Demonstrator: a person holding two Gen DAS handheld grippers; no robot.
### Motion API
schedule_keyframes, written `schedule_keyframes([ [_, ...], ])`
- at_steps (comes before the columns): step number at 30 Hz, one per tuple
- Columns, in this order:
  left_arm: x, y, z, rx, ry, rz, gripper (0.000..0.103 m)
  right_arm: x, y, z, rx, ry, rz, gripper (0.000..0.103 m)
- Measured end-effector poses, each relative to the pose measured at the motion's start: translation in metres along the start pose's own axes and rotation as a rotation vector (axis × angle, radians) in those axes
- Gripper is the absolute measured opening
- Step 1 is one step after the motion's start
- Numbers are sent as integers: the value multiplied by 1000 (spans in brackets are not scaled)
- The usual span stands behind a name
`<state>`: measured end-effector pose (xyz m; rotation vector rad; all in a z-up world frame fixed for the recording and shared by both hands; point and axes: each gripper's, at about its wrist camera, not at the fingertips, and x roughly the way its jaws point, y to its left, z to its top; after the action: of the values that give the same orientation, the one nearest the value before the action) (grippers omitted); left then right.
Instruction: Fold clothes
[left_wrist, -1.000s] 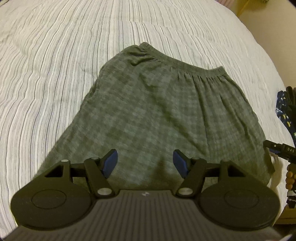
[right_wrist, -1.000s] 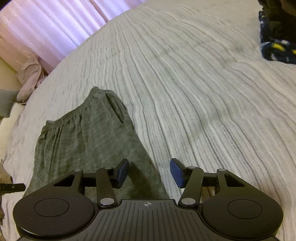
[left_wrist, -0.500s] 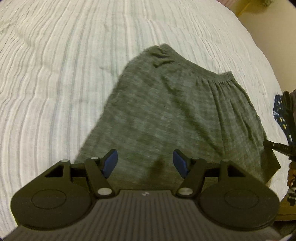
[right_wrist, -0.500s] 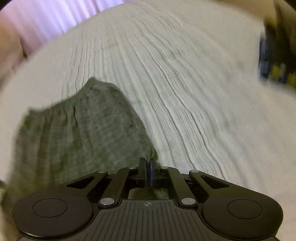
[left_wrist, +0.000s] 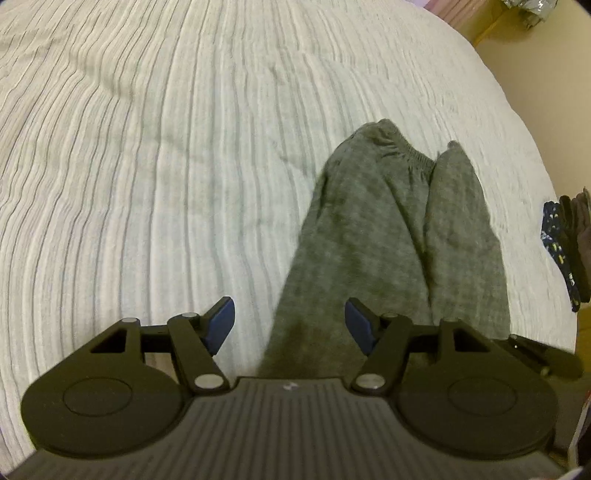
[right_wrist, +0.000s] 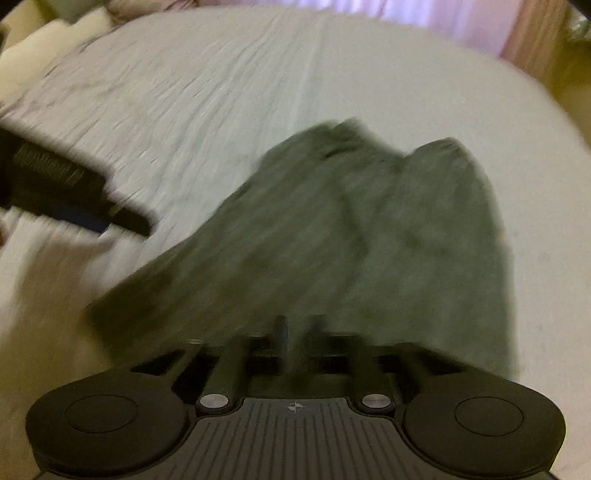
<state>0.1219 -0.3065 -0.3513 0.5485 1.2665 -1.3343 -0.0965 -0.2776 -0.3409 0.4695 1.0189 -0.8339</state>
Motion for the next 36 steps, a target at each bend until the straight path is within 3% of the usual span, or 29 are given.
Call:
schedule_keyframes([
  [3, 4, 5, -8, -16, 18, -11, 62, -21, -7, -14, 35, -39, 2, 70],
  [6, 11, -1, -14, -36, 37, -37, 59, -37, -43, -29, 158, -14, -49, 70],
  [11, 23, -30, -9, -17, 52, -136, 51, -48, -130, -56, 486, 30, -160, 70],
  [14, 35, -53, 1, 32, 58, -183, 46, -47, -185, -74, 716, 42, -170, 70],
  [17, 52, -79, 6, 70, 68, -235, 42, -45, -223, -85, 862, 44, -170, 70],
  [21, 80, -105, 14, 63, 82, -275, 42, -42, -241, -89, 882, 46, -174, 70],
  [26, 115, -122, 23, 37, 87, -272, 42, -32, -249, -88, 861, 55, -136, 70],
  [28, 124, -121, 23, 8, 110, -295, 29, -27, -251, -88, 856, 58, -126, 70],
  [29, 125, -119, 24, -5, 123, -321, 8, -26, -252, -89, 853, 57, -122, 70],
  [30, 123, -119, 24, -16, 134, -356, 2, -24, -253, -90, 851, 57, -118, 70],
  [36, 53, -115, 36, 45, 40, -363, 2, -19, -259, -83, 832, 49, -108, 70],
])
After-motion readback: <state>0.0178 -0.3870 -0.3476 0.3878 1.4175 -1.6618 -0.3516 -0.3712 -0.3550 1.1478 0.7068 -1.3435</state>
